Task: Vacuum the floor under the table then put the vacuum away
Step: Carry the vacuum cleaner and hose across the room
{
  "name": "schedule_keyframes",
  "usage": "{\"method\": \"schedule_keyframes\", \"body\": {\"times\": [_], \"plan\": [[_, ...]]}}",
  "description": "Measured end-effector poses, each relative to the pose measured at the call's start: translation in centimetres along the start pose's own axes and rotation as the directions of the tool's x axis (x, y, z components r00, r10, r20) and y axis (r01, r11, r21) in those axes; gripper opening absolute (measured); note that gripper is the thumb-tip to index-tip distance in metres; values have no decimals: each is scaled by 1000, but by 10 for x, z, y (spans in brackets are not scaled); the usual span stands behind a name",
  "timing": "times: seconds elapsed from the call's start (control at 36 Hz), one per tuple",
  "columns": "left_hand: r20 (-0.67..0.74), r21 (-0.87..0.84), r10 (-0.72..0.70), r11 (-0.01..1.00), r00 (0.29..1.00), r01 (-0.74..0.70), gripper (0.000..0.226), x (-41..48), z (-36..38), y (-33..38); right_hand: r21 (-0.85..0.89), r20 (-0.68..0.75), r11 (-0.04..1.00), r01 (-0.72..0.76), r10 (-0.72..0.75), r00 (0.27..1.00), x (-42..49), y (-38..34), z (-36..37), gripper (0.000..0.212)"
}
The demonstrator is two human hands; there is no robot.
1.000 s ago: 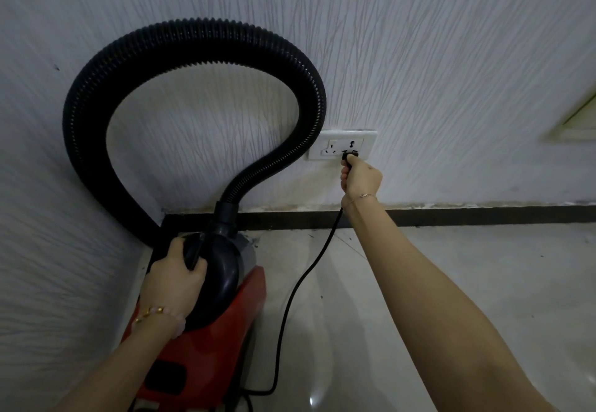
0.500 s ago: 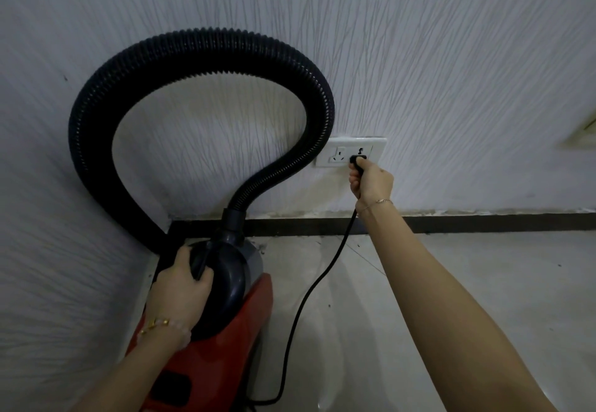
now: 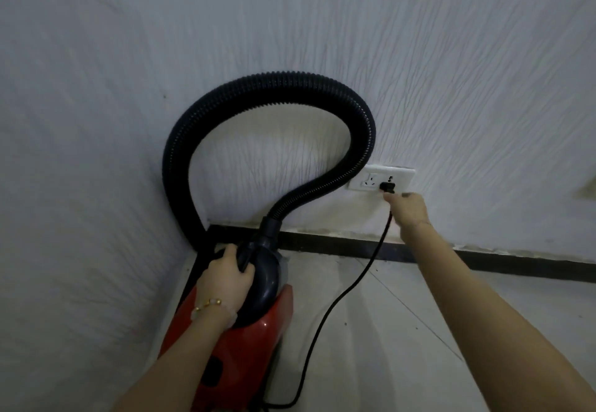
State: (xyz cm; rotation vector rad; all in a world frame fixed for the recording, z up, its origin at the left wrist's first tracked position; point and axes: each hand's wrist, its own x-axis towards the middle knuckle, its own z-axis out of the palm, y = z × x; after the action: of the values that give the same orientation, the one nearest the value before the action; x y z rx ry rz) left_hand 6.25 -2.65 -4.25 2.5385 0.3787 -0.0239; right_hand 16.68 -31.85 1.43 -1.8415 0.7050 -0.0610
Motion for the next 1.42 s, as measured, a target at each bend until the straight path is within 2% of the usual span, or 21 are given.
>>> {"method": "schedule_keyframes", "body": {"times": [0.06,0.14,0.19,0.31,0.36,0.39,0.53,0.64,0.78,0.86,0.89,0.94,1.0,1.03,1.06,1.08,1.14,1.19,1.25,1.33,1.42], "plan": [[35,24,11,1000,999,-12,18,-3,-3,0,-244,-111,948,204,-236,965,-15,-22,-7,52],[106,11,34,999,994,-35,19,-9,-6,1,-243,-122,802,545,-583,803,-60,-62,-15,49],[141,-21,42,999,989,-39,17,-15,-7,1,-228,-57,671,705,-732,678,-90,-84,-16,46],[185,-86,53,996,981,-38,25,-24,-11,0,-264,159,327,907,-913,375,-136,-122,0,51],[209,-125,56,992,976,-30,26,-27,-14,-1,-309,298,117,944,-931,213,-150,-141,14,59],[221,-145,56,989,974,-24,26,-28,-15,-2,-330,373,31,943,-914,161,-154,-149,23,63],[230,-222,36,975,972,16,22,-31,-17,-7,-407,685,-223,886,-716,135,-163,-175,77,79],[213,-269,12,962,977,47,28,-31,-14,-14,-481,745,-358,800,-649,157,-157,-184,112,82],[191,-290,10,956,982,47,26,-26,-10,-17,-570,753,-374,731,-593,284,-151,-188,122,64],[182,-297,6,954,983,49,19,-24,-7,-18,-544,812,-360,758,-453,368,-153,-182,123,55],[177,-304,-2,951,984,57,17,-24,-6,-18,-534,828,-290,794,-370,422,-152,-180,122,52],[172,-324,-35,942,984,90,16,-24,-7,-17,-527,842,-63,847,-175,511,-148,-172,115,45],[196,-337,-80,930,977,144,19,-26,-10,-14,-537,837,171,826,-13,546,-139,-163,102,40],[230,-359,-119,912,966,198,20,-28,-14,-12,-547,831,258,796,54,554,-136,-157,93,40],[279,-394,-159,881,947,263,19,-30,-18,-11,-558,824,295,775,84,561,-134,-152,82,42],[332,-418,-195,847,923,330,16,-34,-24,-9,-569,814,297,767,68,578,-132,-148,70,43],[389,-412,-252,813,886,412,9,-45,-35,-3,-590,773,283,756,-73,630,-135,-146,40,44],[387,-380,-286,817,877,434,18,-64,-46,8,-590,697,418,691,-168,697,-141,-151,5,43],[390,-356,-311,817,866,454,28,-88,-60,24,-559,637,566,606,-174,751,-152,-163,-31,41],[402,-341,-319,817,858,464,34,-116,-93,46,-532,599,650,542,-163,784,-179,-188,-86,35],[445,-301,-289,844,848,445,27,-133,-142,74,-484,577,741,466,-129,806,-215,-219,-142,14]]}}
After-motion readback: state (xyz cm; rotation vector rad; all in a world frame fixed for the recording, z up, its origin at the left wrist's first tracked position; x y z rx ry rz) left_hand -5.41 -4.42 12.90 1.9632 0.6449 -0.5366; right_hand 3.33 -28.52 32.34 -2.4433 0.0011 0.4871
